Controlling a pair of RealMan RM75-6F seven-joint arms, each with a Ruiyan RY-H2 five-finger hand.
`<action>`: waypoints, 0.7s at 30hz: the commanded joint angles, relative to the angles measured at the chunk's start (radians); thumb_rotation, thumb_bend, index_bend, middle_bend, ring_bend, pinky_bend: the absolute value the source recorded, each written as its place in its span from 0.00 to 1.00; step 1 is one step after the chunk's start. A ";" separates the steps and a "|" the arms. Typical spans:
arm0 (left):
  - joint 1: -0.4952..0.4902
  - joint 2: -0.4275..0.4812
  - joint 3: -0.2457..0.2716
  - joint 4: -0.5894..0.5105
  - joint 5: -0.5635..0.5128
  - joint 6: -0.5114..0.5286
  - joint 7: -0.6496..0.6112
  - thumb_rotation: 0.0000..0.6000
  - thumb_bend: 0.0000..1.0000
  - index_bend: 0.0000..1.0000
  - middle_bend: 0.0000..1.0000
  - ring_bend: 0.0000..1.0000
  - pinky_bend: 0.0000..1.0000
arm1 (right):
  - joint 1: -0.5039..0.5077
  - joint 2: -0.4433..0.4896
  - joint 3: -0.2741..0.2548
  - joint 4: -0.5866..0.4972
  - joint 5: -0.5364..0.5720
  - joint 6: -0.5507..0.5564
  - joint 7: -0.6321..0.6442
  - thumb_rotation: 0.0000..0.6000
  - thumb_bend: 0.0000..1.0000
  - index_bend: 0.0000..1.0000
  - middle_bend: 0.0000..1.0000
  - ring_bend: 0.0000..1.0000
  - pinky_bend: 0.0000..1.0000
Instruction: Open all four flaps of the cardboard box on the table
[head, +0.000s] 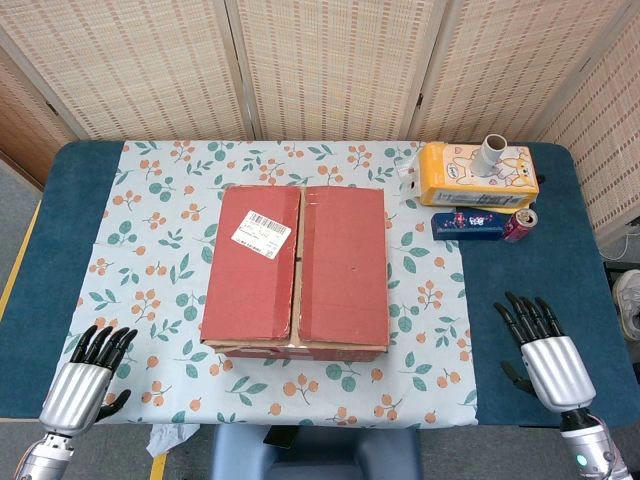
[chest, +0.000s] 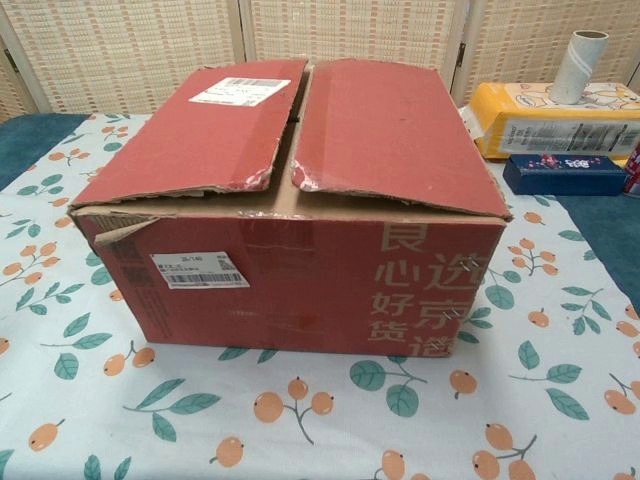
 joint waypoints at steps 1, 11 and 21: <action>0.000 0.000 0.000 0.001 0.001 0.001 -0.002 1.00 0.29 0.06 0.15 0.10 0.00 | 0.002 -0.001 0.001 -0.001 0.003 -0.004 -0.002 1.00 0.35 0.00 0.00 0.02 0.00; -0.012 -0.002 -0.003 0.004 -0.004 -0.018 -0.003 1.00 0.29 0.07 0.15 0.10 0.00 | 0.000 -0.017 0.002 0.027 -0.033 0.031 0.016 1.00 0.35 0.00 0.00 0.00 0.00; -0.002 0.009 -0.005 0.001 0.001 0.011 -0.028 1.00 0.29 0.07 0.15 0.10 0.00 | 0.072 -0.010 -0.060 0.010 -0.282 0.034 0.109 1.00 0.35 0.00 0.00 0.00 0.00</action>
